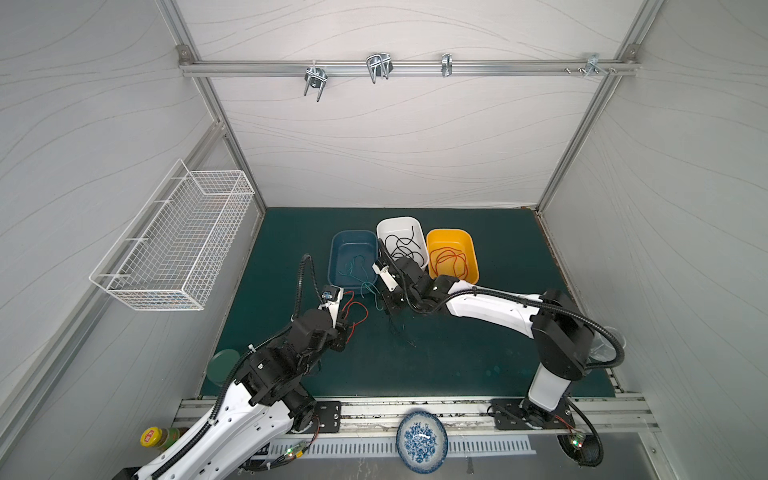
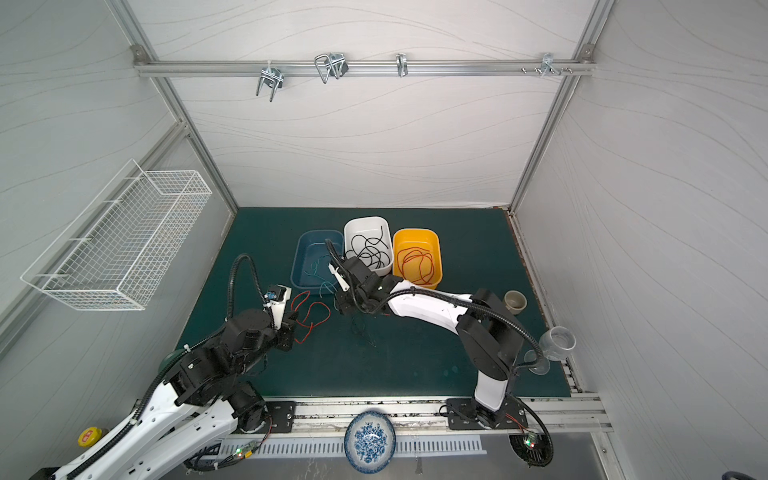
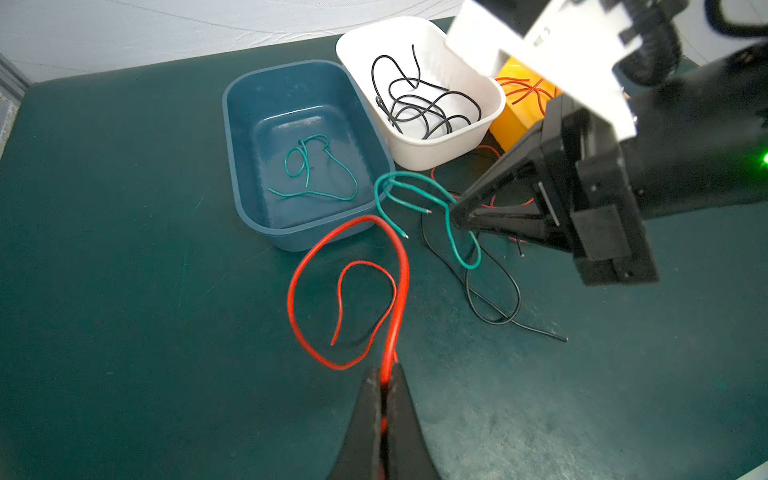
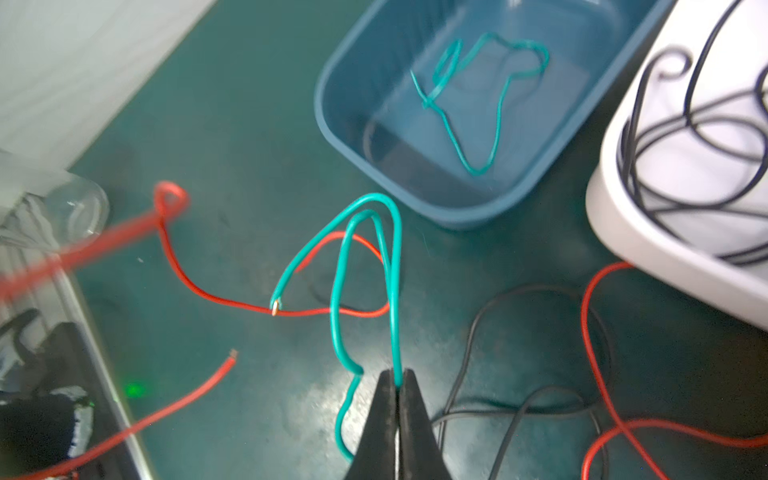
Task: Untangle the cables
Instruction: 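Lift and carry the green wire with the right gripper over the teal bin, then lower the green wire into the teal bin and open the right gripper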
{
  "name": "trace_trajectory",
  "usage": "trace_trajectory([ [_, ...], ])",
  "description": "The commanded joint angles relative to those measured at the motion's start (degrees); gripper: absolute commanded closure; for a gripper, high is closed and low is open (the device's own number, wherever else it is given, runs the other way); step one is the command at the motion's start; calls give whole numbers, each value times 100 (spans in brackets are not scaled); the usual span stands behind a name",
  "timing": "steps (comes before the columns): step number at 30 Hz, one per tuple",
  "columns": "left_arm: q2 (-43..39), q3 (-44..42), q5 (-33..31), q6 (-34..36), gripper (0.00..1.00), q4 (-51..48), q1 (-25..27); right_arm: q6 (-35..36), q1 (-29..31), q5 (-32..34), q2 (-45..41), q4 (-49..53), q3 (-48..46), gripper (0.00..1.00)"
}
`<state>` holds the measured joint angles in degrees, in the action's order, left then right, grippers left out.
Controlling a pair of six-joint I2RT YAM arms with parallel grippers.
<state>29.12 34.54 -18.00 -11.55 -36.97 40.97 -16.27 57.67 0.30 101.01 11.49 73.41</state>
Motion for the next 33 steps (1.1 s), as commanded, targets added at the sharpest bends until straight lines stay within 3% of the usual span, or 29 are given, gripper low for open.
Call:
trace_trajectory([
  [1,6,60,34,3,100,210,-20,185,-8,-38,268,391,546,100],
  [13,30,52,31,8,100,217,-14,-183,-592,-810,1869,1039,2568,100],
  [22,32,52,25,-3,100,204,-13,-131,-748,-849,2905,1695,3910,97],
  [33,14,52,59,4,100,225,-11,-58,-762,-794,3308,1835,4145,93],
])
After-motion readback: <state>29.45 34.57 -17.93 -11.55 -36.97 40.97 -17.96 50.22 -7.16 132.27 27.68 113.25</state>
